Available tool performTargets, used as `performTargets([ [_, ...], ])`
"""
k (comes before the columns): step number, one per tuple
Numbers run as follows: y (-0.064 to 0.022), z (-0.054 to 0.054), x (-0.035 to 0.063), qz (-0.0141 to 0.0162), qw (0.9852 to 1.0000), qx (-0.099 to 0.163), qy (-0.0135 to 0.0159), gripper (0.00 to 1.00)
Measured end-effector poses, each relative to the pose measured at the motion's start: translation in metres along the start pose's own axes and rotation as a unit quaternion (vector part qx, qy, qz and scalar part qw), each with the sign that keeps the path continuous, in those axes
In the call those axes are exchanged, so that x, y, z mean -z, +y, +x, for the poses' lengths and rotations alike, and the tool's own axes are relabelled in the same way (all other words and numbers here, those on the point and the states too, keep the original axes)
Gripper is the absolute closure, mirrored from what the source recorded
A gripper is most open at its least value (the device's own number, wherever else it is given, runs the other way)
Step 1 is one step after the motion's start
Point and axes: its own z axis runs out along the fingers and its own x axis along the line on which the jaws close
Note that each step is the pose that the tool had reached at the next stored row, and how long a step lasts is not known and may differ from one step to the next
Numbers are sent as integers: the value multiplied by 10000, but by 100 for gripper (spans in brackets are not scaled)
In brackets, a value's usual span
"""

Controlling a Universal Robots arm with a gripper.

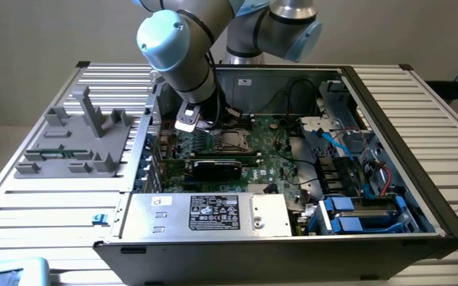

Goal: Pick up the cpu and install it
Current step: 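Install the first cpu locking lever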

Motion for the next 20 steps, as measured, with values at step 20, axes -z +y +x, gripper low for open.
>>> performTargets([
  [20, -14, 14, -3, -18, 9999, -149, 59, 88],
])
